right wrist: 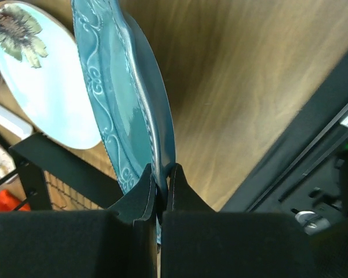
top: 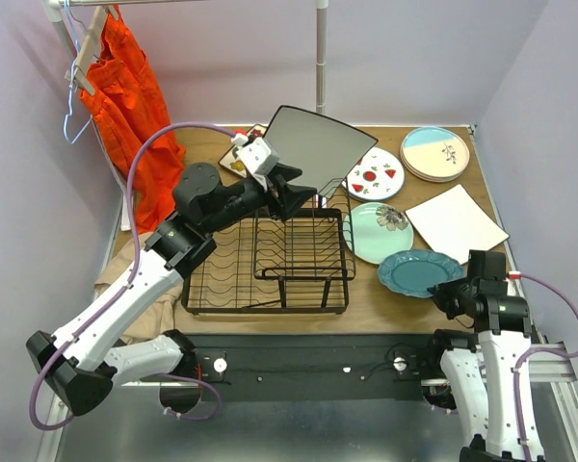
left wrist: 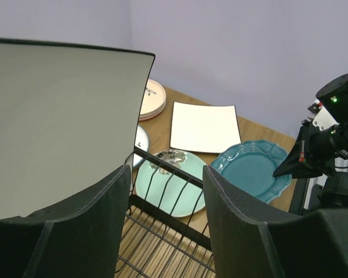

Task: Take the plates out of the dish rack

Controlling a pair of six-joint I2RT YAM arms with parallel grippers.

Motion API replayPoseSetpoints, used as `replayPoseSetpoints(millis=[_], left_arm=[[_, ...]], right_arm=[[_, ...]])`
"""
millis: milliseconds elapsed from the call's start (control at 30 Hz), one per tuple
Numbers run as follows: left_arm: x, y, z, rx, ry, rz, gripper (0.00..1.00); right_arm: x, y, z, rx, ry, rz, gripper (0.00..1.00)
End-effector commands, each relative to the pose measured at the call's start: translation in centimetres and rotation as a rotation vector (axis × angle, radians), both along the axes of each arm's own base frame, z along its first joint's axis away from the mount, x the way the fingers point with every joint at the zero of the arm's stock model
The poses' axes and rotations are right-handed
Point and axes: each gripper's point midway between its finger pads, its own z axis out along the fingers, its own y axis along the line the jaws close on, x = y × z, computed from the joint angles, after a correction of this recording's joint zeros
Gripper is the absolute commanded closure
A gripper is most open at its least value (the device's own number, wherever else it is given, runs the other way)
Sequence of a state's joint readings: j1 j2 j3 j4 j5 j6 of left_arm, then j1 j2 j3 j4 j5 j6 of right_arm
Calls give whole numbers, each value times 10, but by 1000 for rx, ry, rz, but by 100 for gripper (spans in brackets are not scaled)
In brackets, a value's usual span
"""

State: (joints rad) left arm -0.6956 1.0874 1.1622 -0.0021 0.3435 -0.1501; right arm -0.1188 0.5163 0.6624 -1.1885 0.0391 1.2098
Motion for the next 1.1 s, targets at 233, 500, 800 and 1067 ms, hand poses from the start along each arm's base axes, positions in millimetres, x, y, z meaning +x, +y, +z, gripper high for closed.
replayPoseSetpoints(millis=[233,500,800,1067], left_arm=[[1,27,18,4,-86,71,38],[9,35,19,-31,-74,40,38],[12,38,17,-32,-74,52,38],[15,42,21,-42,-80,59,38]], right_arm=[[12,14,-6,53,-52,76,99],[5,6,13,5,-79,59,99],[-3,-5,16,-55,-47,28,99],[-8,3,12,-15,-52,49,99]])
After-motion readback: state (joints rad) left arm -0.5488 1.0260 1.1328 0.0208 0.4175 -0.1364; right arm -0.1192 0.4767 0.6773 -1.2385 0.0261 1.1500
